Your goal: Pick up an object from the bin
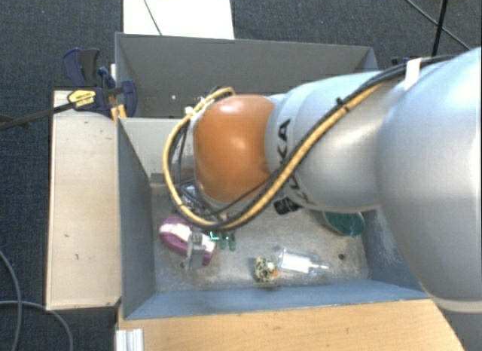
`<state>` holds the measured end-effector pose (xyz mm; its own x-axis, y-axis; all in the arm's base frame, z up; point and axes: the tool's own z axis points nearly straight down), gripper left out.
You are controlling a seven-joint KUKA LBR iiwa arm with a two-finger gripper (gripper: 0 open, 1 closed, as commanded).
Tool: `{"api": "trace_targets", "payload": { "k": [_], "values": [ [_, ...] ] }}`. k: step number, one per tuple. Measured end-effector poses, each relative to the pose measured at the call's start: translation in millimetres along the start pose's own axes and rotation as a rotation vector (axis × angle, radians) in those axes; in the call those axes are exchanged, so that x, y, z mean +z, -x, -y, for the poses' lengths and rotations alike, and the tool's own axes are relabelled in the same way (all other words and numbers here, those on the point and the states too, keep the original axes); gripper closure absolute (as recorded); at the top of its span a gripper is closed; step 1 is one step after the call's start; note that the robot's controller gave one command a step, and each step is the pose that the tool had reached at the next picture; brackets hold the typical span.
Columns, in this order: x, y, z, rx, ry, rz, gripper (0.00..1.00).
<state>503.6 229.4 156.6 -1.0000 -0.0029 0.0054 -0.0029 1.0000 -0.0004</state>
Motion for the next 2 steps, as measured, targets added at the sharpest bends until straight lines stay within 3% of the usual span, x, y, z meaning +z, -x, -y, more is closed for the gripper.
{"api": "trace_targets", "payload": {
  "k": [1, 2],
  "values": [
    [72, 36.7, 40, 0.055, 0.006, 0.013, 0.00],
    [56, -6.1, 40, 0.174, 0.001, 0.004, 0.00]
  ]
}}
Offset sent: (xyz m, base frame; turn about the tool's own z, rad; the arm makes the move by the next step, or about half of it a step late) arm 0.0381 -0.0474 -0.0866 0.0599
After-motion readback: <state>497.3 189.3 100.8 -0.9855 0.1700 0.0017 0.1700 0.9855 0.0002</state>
